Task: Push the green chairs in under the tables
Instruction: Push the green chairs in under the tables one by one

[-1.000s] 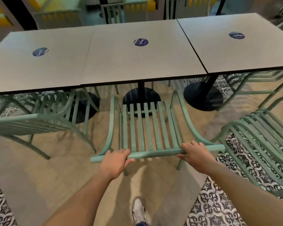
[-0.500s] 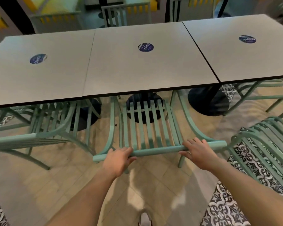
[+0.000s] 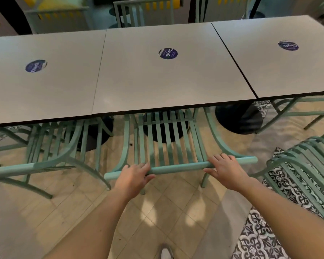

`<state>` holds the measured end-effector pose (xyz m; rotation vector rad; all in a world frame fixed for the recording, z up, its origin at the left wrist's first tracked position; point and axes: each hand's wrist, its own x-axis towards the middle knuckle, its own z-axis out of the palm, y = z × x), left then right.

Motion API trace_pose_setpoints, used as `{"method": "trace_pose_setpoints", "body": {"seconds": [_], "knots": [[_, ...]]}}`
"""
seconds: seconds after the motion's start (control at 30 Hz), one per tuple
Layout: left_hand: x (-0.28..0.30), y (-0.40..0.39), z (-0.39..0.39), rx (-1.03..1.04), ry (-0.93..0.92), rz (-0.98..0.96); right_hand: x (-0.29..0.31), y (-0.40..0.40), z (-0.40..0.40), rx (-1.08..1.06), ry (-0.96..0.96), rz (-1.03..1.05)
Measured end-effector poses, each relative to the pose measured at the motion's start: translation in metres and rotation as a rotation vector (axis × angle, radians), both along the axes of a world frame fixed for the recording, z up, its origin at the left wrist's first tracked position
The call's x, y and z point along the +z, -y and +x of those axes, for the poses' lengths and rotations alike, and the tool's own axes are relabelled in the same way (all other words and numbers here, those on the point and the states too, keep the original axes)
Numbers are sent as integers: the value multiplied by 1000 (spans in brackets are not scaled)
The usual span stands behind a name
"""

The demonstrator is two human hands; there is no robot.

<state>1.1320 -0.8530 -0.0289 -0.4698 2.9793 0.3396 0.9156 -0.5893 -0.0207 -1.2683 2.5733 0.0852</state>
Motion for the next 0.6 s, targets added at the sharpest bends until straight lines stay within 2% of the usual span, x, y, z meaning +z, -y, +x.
{"method": "trace_pose_setpoints", "body": {"seconds": [0.13, 0.23, 0.3, 0.37, 0.4, 0.43, 0.47, 0.53, 0.6], "knots": [[-2, -4, 2, 62, -10, 24, 6, 1, 8, -33, 28, 20], [1, -2, -2, 320, -97, 197, 10, 3, 12, -215, 54, -152], [7, 11, -1, 589, -162, 234, 16, 0, 8, -576, 10, -458], [14, 28, 5, 917, -225, 267, 23, -6, -1, -1178, 89, -773], [19, 32, 9, 1103, -261, 360, 22, -11, -9, -1500, 230, -909], [21, 34, 13, 1297, -309, 535, 18, -17, -15, -1765, 421, -1003], [23, 31, 14, 1476, -364, 778, 14, -22, -20, -1921, 645, -1079], [19, 20, 17, 1668, -417, 1291, 8, -25, -29, -1967, 1028, -1176], [13, 12, 14, 1693, -476, 1633, -1, -24, -41, -1942, 1121, -1223]]}}
